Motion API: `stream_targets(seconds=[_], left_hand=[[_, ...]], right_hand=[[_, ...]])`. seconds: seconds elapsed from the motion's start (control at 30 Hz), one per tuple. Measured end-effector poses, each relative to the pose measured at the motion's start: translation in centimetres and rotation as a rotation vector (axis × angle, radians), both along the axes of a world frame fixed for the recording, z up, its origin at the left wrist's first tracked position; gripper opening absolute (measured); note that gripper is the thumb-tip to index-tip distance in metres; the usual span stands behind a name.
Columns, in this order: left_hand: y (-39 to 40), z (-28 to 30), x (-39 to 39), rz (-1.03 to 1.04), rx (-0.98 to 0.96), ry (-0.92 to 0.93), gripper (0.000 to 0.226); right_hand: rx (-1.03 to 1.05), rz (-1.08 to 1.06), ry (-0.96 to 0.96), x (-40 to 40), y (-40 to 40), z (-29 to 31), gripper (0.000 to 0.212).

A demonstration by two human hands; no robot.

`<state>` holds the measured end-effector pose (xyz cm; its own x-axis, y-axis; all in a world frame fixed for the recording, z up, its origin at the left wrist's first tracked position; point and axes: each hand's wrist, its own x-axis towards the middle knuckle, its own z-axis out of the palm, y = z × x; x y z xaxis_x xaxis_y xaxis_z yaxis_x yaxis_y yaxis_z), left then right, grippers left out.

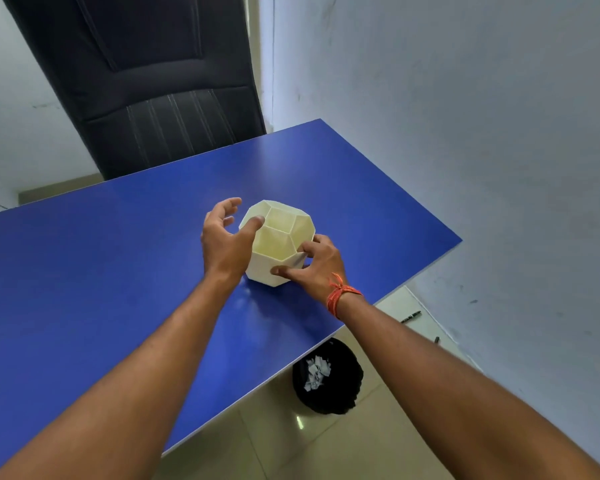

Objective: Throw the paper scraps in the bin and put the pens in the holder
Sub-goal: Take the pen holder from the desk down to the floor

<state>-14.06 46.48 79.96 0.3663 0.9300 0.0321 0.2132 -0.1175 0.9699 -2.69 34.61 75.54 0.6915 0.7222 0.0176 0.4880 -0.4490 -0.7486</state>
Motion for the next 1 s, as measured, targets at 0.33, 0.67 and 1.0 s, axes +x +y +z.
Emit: stream_targets(seconds=[0.33,0.67,1.0], left_hand=[[-9.7,2.5,11.1,-0.278,-0.066,-0.128,0.046],[-25.5,2.0,22.2,-0.555,-0.086,-0.099,0.047],[-38.9,-14.9,26.7,-0.597,-0.238,0.096,0.053]], right_hand=[[0.095,-0.252,-0.122,9.8,-11.9,5.7,0.056],[0.089,-0.486,-0.138,18.3,-31.1,5.7,0.054],[-0.010,-0.638,0.050,21.4,-45.2,-11.5,0.048]])
